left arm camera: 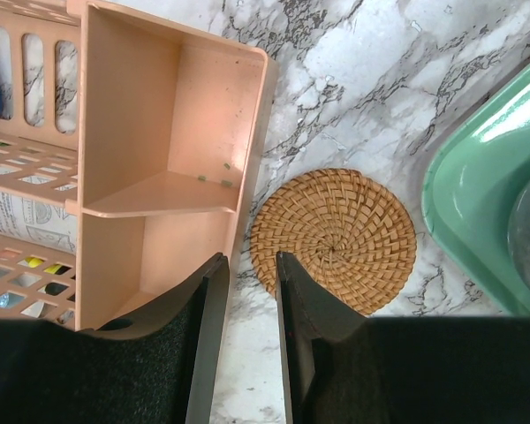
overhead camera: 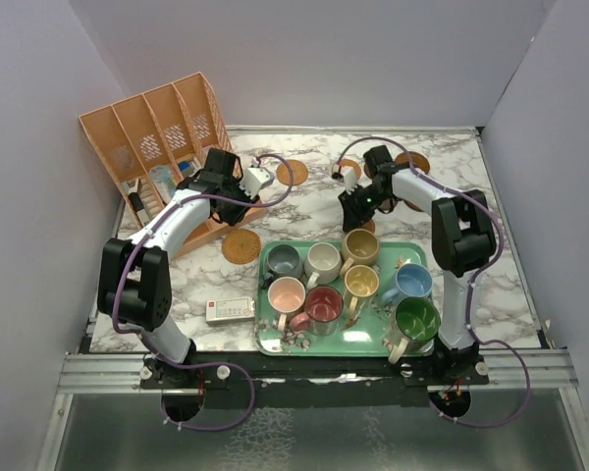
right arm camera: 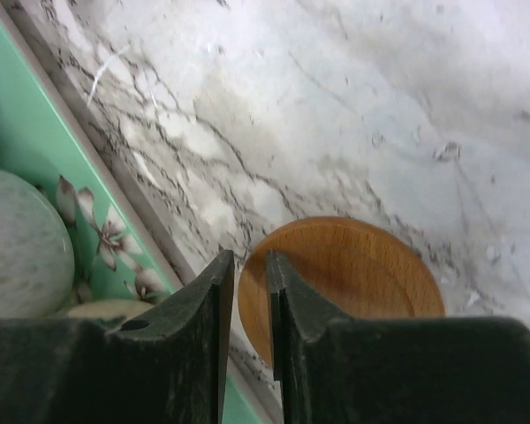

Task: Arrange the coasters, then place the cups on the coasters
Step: Move the coaster to the center of the board.

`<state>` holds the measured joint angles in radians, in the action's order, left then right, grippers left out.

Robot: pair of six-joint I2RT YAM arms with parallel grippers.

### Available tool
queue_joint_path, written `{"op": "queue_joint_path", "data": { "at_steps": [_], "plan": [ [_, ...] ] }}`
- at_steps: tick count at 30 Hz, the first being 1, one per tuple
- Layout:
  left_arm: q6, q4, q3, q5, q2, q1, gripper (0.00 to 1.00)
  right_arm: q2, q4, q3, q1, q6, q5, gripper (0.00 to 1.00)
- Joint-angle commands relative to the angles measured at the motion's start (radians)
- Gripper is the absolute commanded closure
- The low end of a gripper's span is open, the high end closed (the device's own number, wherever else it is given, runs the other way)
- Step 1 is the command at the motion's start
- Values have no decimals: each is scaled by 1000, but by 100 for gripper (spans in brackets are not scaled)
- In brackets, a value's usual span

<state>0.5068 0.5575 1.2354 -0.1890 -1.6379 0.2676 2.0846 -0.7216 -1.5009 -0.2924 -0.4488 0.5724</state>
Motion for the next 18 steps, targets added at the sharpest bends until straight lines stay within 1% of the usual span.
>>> {"op": "queue_joint_path", "data": {
  "at_steps": [1,9,15,18],
  "plan": [
    [-2,-13,-16,20,43,-7,68,156,-36,-73,-31,-13,-49,77],
    [-7,-27,-26,27,65,-30,68,250,-8,-218,-31,-9,-125,77],
    [-7,-27,-17,31,65,-36,67,291,43,-283,-31,17,-197,78],
    [-7,-28,-15,29,65,-38,67,301,58,-305,-31,17,-206,79]
  ]
}}
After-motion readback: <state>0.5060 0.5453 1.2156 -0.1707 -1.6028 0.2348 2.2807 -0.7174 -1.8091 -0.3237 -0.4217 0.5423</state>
